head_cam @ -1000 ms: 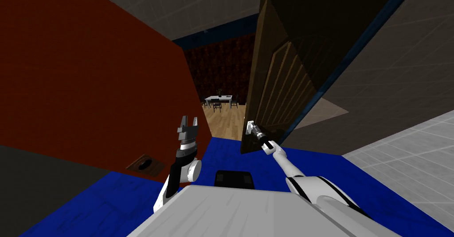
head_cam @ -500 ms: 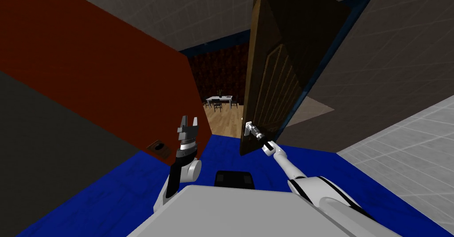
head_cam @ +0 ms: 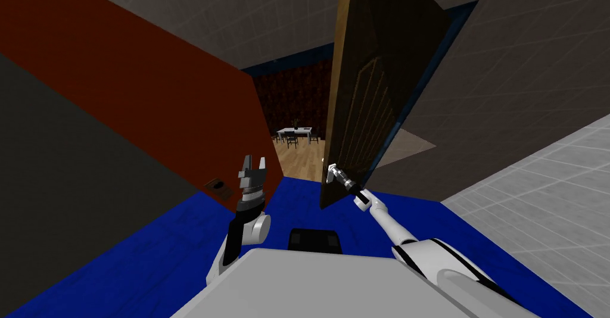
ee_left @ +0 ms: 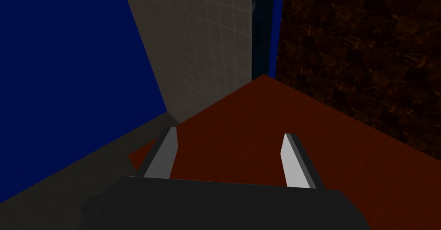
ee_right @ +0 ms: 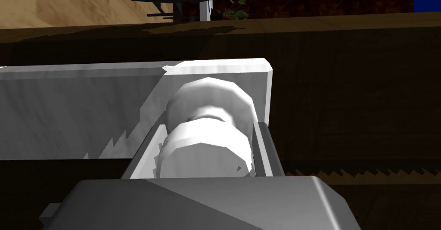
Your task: Pull the door open
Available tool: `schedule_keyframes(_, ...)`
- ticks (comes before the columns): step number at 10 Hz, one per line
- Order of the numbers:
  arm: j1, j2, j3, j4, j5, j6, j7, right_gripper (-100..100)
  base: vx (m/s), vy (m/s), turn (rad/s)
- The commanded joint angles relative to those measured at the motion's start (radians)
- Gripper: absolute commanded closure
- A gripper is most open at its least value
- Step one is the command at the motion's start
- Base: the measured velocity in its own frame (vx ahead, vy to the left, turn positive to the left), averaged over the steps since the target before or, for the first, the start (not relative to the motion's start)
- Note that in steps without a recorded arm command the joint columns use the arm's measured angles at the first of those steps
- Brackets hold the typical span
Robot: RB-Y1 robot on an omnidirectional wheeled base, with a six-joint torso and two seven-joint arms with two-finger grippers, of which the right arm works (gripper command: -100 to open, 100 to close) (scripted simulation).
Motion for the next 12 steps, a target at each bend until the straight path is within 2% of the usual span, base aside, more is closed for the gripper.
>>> schedule_keyframes(1, 0.011, -0.014, 0.015, -0.012, 0.017, -0.022, -0.028, 100, -0.177, -0.157, 0.006)
schedule_keyframes(3, 0.021, -0.029, 0.038, -0.027, 0.039, -0.05, -0.063, 100, -0.135, -0.132, -0.002)
schedule_keyframes(4, 0.016, -0.023, 0.032, -0.017, 0.034, -0.04, -0.05, 100, -0.06, -0.058, -0.001)
schedule_keyframes(5, 0.028, -0.039, 0.042, -0.019, 0.047, -0.077, -0.071, 100, -0.072, -0.114, 0.041)
schedule_keyframes(9, 0.045, -0.072, 0.055, -0.028, 0.071, -0.146, -0.109, 100, -0.11, -0.14, 0.044)
schedule_keyframes(10, 0.053, -0.086, 0.061, -0.032, 0.081, -0.176, -0.125, 100, -0.132, -0.11, 0.029)
schedule_keyframes(11, 0.056, -0.093, 0.064, -0.034, 0.086, -0.19, -0.133, 100, -0.123, -0.14, 0.034)
schedule_keyframes(12, 0.063, -0.105, 0.069, -0.038, 0.094, -0.215, -0.147, 100, -0.104, -0.149, 0.038)
